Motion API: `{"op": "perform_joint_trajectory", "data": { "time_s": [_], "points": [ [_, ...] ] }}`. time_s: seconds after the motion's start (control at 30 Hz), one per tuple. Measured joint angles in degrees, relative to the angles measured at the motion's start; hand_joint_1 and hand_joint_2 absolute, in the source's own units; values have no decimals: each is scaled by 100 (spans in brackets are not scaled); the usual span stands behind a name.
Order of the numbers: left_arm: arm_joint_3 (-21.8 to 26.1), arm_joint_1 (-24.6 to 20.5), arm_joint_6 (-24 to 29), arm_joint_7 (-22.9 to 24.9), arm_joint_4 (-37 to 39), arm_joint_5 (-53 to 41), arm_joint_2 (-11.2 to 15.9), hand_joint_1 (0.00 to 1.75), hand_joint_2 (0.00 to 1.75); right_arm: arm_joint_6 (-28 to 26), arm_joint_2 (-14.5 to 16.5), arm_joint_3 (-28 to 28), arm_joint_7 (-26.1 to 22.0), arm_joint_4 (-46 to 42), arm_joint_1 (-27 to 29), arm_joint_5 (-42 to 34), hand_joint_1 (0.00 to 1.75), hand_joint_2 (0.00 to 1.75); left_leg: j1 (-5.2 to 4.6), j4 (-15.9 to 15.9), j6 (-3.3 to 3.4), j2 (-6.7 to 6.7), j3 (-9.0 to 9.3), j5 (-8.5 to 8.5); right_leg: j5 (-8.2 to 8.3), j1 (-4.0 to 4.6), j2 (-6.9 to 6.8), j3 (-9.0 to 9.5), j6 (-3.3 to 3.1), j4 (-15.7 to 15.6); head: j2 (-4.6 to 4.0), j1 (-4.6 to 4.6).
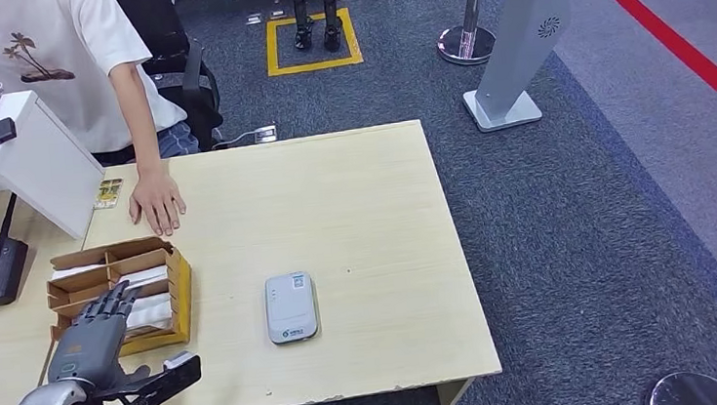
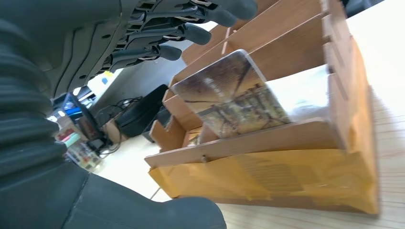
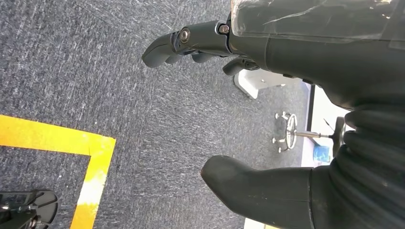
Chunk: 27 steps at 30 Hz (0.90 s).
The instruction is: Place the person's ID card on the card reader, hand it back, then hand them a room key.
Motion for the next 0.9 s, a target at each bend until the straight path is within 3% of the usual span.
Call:
{"op": "perform_joint_trajectory", "data": {
  "time_s": [0.9],
  "points": [
    [-1, 130, 26, 184, -85, -180, 53, 0, 175, 62, -1, 2, 26, 2, 0, 17, 0, 175, 0, 0, 0, 0, 1, 0, 0, 0, 0, 1, 0, 0, 0, -1]
  ]
}}
